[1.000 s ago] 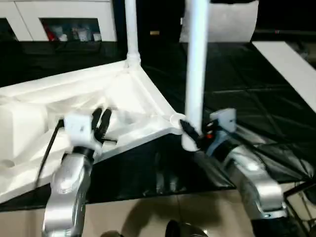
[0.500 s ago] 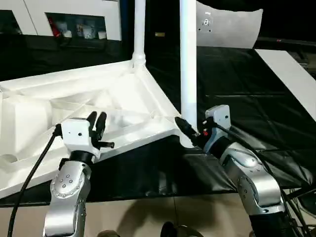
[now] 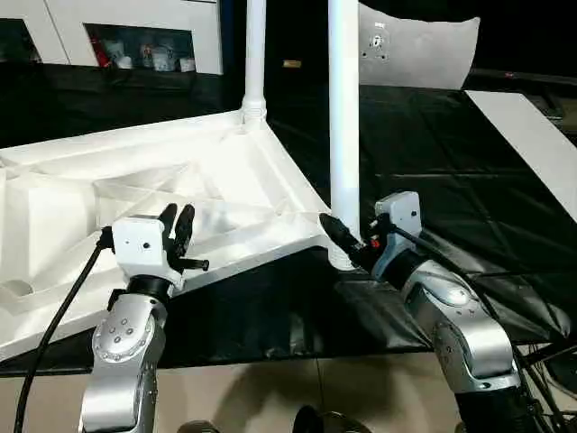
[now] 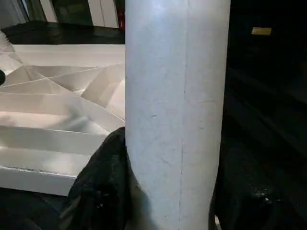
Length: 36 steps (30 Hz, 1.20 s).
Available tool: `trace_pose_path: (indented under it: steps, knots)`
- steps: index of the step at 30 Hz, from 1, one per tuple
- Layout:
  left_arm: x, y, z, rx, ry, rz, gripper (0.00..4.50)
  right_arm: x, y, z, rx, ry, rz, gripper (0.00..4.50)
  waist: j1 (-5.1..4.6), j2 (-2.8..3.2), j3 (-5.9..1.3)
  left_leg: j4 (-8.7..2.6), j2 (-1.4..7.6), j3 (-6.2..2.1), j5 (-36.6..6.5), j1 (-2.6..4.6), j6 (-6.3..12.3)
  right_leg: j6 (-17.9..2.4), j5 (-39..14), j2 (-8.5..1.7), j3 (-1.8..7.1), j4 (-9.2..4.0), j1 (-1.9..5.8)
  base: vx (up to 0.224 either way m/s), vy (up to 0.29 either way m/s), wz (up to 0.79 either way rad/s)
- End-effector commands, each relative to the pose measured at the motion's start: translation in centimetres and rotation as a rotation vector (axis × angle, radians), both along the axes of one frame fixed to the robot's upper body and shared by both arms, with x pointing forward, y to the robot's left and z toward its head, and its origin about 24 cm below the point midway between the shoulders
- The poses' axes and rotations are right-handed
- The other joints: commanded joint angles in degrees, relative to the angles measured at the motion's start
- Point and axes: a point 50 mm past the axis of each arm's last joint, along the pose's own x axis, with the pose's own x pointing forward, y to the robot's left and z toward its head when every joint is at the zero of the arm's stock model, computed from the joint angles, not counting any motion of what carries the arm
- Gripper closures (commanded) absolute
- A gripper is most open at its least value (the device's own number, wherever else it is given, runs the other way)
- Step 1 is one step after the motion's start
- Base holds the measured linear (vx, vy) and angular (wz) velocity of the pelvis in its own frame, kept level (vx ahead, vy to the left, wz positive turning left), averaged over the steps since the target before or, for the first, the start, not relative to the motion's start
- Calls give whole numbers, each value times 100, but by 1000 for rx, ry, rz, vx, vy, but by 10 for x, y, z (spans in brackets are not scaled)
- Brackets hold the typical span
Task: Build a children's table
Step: Insert table leg to table base
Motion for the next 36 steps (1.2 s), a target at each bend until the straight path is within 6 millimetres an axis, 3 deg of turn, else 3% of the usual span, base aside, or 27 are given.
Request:
trace_pose_path:
  steps: [1, 36]
  knots:
    - [-1, -3, 4, -2, -19, -9, 349, 2, -6, 3, -3, -11, -21, 262, 17, 55, -376, -394, 202, 17, -8, -110, 644, -323, -1650, -391, 405, -323, 466, 0, 0, 0]
    - [-1, -3, 4, -2, -19, -9, 349, 2, -6, 3, -3, -11, -21, 262, 29, 49, -393, -370, 196, 18, 25, -110, 663, -339, -1632, -384, 399, -304, 477, 0, 0, 0]
